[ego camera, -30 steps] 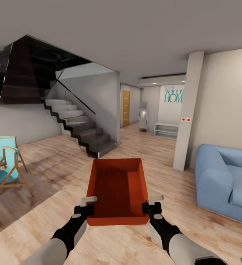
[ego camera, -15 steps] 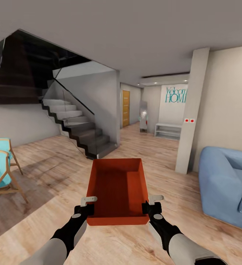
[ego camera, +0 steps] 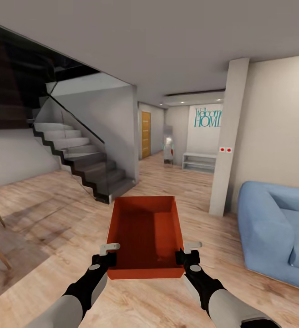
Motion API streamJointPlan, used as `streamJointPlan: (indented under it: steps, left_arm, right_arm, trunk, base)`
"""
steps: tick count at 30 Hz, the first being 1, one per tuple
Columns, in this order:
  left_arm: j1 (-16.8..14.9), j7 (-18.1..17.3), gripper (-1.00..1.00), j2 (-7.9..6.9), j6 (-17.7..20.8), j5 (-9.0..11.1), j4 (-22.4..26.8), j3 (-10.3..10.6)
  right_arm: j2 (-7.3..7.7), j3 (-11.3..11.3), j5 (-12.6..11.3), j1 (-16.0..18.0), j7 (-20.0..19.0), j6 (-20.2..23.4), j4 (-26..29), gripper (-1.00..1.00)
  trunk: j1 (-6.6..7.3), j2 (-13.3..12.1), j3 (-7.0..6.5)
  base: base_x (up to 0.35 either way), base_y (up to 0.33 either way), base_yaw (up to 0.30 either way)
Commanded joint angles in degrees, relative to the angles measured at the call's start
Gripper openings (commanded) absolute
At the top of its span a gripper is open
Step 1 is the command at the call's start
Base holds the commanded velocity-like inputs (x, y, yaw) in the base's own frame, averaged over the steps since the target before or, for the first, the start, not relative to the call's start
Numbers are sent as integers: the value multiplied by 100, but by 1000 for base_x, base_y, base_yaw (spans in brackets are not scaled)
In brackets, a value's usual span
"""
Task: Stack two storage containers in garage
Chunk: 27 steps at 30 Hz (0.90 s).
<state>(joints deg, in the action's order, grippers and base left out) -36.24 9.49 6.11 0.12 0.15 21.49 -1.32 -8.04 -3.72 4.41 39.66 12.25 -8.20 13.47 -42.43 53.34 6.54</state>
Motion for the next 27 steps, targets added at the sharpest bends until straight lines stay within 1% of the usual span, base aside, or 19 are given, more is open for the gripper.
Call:
streamJointPlan:
  steps: [1, 14, 27]
  left_arm:
    - [-5, 36, -100, -3, 5, -66, 31, -26]
    - [-5, 36, -100, -5, 5, -67, 31, -26]
    - [-5, 36, -100, -5, 5, -67, 31, -26]
  right_arm:
    - [17, 30, -19, 5, 55, -7, -28, -100]
    - [18, 30, -19, 6, 58, -7, -28, -100]
    - [22, 30, -19, 6, 48, 1, -28, -100]
  trunk:
    - [-4, 6, 8]
    - [-4, 6, 8]
    - [-4, 6, 8]
  base:
    - [322, 0, -249]
    - [322, 0, -240]
    - [322, 0, -18]
